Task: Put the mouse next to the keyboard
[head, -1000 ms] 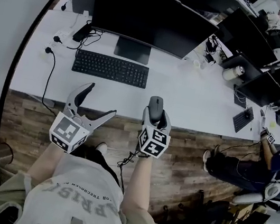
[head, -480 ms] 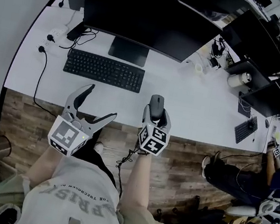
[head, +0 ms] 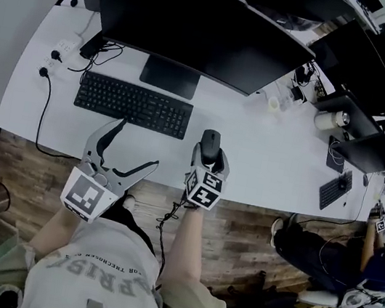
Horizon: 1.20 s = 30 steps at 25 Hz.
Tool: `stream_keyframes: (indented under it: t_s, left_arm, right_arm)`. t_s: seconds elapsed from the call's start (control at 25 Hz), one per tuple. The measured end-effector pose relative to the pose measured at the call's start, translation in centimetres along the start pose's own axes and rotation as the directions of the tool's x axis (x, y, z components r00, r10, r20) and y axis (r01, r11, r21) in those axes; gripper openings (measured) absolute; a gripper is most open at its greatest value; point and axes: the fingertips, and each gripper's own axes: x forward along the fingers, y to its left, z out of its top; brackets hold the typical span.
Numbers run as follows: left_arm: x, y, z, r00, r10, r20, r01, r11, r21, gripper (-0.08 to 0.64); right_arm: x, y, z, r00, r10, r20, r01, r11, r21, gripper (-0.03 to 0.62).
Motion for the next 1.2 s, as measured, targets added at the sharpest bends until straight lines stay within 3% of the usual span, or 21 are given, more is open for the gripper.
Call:
stream_keyframes:
  t_s: [0.6,1.2]
  left_arm:
    - [4.1,3.8,-0.5,1.000,0.026,-0.016,-0.026,0.999,-0.018,0.428]
    - [6.9,6.6,-1.8,0.998,0.007,-0.065,-0.010,0.999,-0.036,0.428]
  right_arm:
    - [8.0,-1.2,-3.8,0.992,-0.003,-0.124,0.004,1.000,0.005,0.291]
    - [11.0,-1.0,-6.0,0.978,-0.010,-0.210,0.009,1.000,-0.003,0.291]
